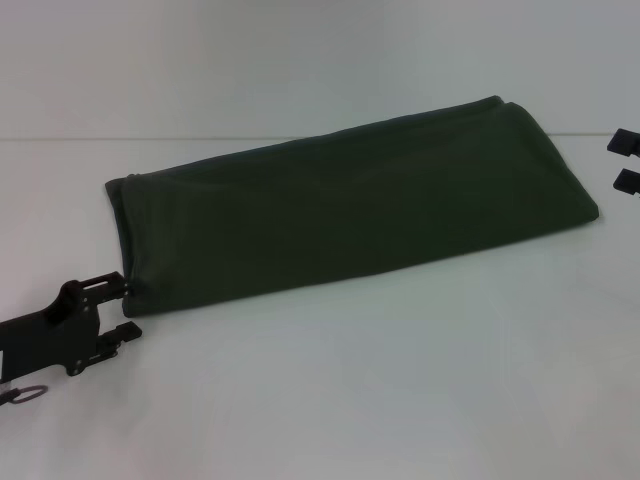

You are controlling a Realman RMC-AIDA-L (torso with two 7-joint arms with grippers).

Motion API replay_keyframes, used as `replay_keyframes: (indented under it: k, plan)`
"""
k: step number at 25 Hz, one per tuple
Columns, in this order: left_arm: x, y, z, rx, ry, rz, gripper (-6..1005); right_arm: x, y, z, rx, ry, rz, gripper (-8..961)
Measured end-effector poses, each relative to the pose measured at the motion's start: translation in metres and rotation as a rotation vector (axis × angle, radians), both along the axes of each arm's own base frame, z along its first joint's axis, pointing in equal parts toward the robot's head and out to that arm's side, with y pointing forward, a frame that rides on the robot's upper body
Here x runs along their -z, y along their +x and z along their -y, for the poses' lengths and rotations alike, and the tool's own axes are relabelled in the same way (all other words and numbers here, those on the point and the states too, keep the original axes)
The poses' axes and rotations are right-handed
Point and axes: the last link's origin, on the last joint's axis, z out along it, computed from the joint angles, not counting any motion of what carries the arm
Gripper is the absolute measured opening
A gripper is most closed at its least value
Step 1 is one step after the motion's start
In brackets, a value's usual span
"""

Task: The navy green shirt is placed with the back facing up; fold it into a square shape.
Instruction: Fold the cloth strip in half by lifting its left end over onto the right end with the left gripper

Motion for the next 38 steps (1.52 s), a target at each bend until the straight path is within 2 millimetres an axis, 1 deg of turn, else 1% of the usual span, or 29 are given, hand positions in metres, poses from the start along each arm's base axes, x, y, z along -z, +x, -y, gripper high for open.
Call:
replay_keyframes:
  k: [10,21,24,26,29,31,34,38]
  plan:
    - [0.009,0.001,-0.010,-0.022,0.011,-0.025,646,-0.002,0.001,0.000,0.004,0.009,-0.004,807]
    - [0.013,0.007,-0.021,-0.019,0.021,-0.042,646,-0.003,0.003,0.001,0.011,0.013,-0.007,805]
    - [0.014,0.014,-0.025,0.024,0.058,-0.035,647,-0.003,0.003,0.002,0.013,0.016,-0.013,804]
    - [0.011,0.020,-0.026,0.073,0.093,-0.016,647,-0.003,0.003,0.002,0.012,0.016,-0.016,803]
    - [0.001,0.026,-0.020,0.152,0.171,0.039,647,-0.003,0.004,0.003,0.014,0.016,-0.019,803]
    - [0.000,0.021,-0.015,0.130,0.169,0.043,647,-0.003,0.005,0.004,0.017,0.016,-0.020,802]
    - [0.007,0.012,-0.010,0.079,0.120,0.020,647,-0.003,0.006,0.005,0.019,0.016,-0.021,801]
    - [0.012,0.007,-0.006,0.062,0.094,-0.002,646,-0.003,0.006,0.005,0.020,0.016,-0.021,800]
